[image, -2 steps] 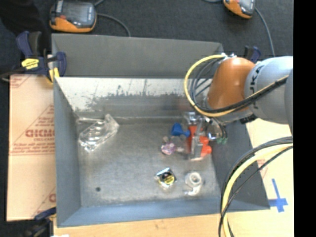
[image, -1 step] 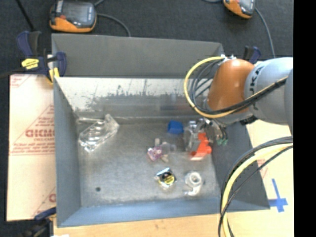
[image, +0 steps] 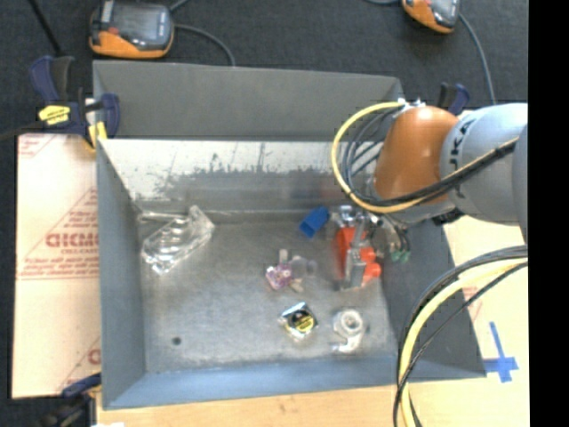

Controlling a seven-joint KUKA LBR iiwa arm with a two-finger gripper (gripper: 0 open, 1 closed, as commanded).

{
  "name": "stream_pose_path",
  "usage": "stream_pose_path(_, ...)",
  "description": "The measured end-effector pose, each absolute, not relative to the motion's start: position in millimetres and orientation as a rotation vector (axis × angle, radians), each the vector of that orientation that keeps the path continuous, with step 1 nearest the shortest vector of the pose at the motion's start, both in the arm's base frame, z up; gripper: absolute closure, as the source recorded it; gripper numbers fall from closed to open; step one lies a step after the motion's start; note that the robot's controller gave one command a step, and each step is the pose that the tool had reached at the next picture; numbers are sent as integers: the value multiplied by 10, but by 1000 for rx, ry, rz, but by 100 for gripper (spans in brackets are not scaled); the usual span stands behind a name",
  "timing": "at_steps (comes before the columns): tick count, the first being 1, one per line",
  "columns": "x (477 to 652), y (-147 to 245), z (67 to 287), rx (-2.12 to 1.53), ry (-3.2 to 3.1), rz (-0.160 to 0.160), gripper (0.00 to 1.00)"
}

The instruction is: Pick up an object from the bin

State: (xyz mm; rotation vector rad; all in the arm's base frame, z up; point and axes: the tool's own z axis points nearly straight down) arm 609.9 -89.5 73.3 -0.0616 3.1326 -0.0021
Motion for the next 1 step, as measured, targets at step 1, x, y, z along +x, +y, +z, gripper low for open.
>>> stream_pose_path(1, 6047, -1381, 728, 186, 3128, -3, 0)
